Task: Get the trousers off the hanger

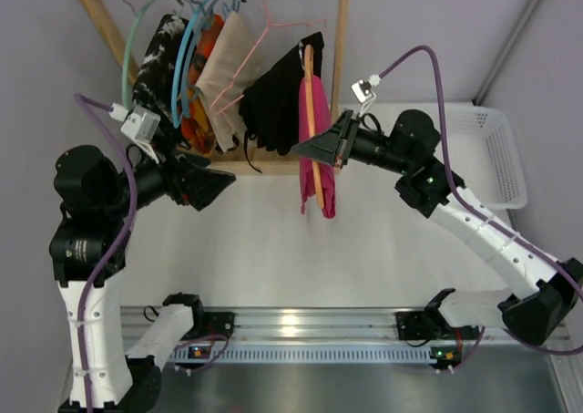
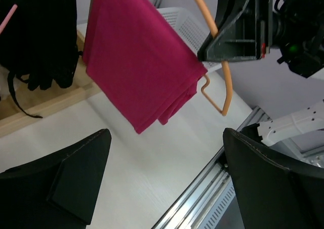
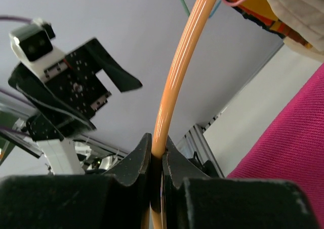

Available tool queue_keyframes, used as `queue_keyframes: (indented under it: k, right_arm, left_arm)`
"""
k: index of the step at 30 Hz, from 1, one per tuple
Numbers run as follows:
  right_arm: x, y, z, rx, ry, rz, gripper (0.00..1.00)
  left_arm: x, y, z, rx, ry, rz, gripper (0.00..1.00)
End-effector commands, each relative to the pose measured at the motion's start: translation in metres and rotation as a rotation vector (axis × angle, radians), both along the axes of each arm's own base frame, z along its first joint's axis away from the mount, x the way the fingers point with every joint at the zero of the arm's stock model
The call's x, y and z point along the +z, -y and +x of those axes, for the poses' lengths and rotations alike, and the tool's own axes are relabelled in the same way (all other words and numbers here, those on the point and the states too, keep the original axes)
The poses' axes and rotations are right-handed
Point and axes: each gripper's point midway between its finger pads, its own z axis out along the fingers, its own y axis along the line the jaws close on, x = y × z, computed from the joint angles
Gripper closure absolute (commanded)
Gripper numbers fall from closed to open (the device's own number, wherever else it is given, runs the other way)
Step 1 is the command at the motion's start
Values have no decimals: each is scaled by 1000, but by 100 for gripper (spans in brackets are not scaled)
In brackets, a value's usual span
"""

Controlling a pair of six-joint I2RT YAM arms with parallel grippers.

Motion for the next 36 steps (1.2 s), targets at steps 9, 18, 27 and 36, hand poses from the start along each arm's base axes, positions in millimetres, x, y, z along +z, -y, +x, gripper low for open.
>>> queue_keyframes:
  k: [9,18,27,36]
  right_arm:
    - [86,44,-57,-65,400,162,100]
    - [86,45,-58,-66,409,156,100]
    - [92,38,-53,-56,392,166,100]
    - [94,39,-54,-53,368,192,100]
  left_arm:
    - [68,30,49,-125,-86,-445,21]
    - [89,73,73,-209,-182,-559,49]
    - [75,127,78,-353,-279,-609,38]
    - [67,175,82,-436,-368,-625,33]
